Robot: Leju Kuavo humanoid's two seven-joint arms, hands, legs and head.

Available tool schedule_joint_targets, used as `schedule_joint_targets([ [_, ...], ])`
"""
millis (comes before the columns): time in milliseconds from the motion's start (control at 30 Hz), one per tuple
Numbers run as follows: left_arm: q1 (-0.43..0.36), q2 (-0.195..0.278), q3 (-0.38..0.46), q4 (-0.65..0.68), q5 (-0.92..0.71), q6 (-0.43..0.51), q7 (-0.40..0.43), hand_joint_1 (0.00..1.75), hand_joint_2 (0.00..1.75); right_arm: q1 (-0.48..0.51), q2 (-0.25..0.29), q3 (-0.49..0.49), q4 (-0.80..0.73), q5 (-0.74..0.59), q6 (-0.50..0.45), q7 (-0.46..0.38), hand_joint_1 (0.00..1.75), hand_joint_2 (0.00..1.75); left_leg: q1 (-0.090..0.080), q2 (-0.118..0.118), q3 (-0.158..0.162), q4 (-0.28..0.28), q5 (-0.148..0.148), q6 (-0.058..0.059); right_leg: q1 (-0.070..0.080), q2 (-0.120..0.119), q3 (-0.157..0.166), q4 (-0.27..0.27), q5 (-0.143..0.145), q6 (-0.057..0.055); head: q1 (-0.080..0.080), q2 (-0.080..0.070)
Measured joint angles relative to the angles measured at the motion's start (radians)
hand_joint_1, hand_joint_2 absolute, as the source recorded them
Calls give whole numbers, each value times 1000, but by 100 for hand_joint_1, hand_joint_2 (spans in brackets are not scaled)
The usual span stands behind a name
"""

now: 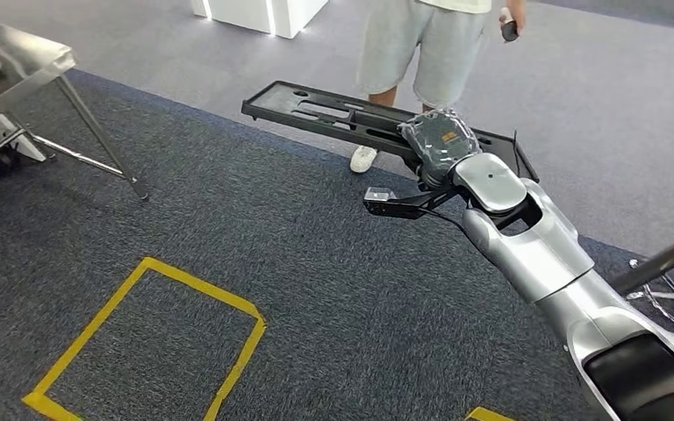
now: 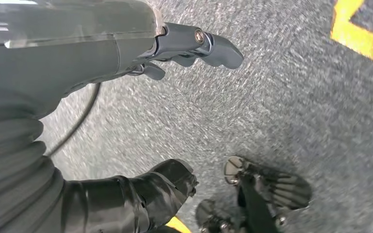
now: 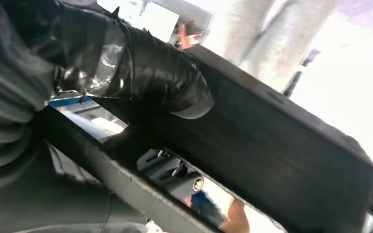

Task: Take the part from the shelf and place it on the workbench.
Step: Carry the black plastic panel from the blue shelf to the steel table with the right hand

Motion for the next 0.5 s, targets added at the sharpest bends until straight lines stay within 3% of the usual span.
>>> schedule_joint_targets([
  [33, 0, 0, 0, 0, 0, 0, 0, 0, 175, 3, 0, 0, 2, 0, 0, 0, 175, 175, 0, -16, 0, 5, -3, 0, -1, 2, -9, 1, 18, 1, 0, 0],
  [100, 0, 0, 1, 0, 0, -1, 0, 0, 175, 3, 0, 0, 3, 0, 0, 0, 175, 175, 3, -45, 0, 19, -11, -6, -7, 13, 22, -99, 96, 4, 0, 0],
  [167, 1, -1, 2, 0, 0, -2, 0, 0, 175, 1, 0, 0, 4, 0, 0, 0, 175, 175, 6, -70, -12, 37, -20, -16, -16, 64, 63, -205, 141, 7, 1, 0],
  [233, 0, 0, 4, 0, 0, -2, 0, 0, 175, 1, -1, 0, 6, 0, 1, 1, 175, 175, 10, -92, -29, 46, -19, -27, -18, 100, 72, -233, 139, 5, 0, 0],
  [300, 0, 1, 6, 0, 0, -3, 0, 0, 175, 3, -1, 0, 7, 0, 1, 1, 175, 175, 15, -112, -39, 48, -16, -37, -16, 80, 77, -240, 142, -4, 0, 0],
  [333, 2, 2, 7, 0, 0, -3, -1, 0, 175, 4, 0, 0, 8, 1, 1, 1, 175, 175, 14, -103, -42, 54, -19, -42, -16, 67, 82, -244, 142, -10, 0, 0],
  [367, 3, 2, 7, 0, 0, -4, -1, 0, 175, 3, 0, 0, 8, 1, 1, 1, 175, 175, 13, -77, -52, 77, -32, -46, -16, 53, 89, -248, 142, -17, -2, 0],
  [433, 3, 2, 8, 0, 0, -8, -2, 0, 175, -1, 0, 0, 8, 2, 1, 2, 175, 175, 13, -7, -100, 177, -80, -55, -11, 27, 98, -253, 138, -27, -5, 0],
  [500, 1, 1, 9, 0, 0, -11, -2, 0, 175, -3, -2, 0, 8, 2, 1, 2, 175, 175, 19, 23, -165, 297, -125, -59, -4, -2, 103, -253, 134, -33, -5, 0],
])
